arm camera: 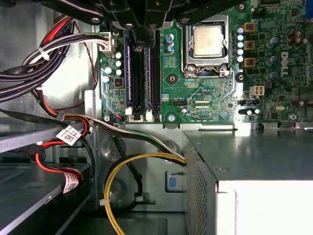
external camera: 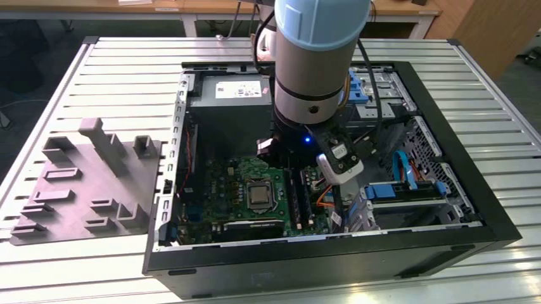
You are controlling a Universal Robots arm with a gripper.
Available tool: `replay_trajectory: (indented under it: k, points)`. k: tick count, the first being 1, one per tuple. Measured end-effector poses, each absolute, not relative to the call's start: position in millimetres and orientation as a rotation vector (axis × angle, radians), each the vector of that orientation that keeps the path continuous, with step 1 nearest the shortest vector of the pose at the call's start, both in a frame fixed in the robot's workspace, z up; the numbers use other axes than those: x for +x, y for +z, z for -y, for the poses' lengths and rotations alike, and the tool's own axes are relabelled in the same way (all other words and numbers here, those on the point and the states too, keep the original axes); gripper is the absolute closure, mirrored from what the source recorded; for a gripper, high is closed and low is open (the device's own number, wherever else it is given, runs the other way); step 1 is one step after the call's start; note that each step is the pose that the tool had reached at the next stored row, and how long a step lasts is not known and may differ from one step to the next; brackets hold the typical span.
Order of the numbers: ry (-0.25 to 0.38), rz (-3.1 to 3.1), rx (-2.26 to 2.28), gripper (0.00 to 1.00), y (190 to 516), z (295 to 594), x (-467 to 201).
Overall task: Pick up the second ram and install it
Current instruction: 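Press down the second ram until it locks into place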
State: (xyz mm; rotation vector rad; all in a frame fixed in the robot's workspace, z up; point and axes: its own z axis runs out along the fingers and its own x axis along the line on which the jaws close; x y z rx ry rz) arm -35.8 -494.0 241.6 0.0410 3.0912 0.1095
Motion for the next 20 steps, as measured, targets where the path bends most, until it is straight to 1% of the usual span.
replay_trajectory:
  k: [7,20]
  points:
    - [0.109,-3.091,0.041,0.9,241.9,491.4,-35.8]
    - [0.109,-3.091,0.041,0.9,241.5,471.2,-35.8]
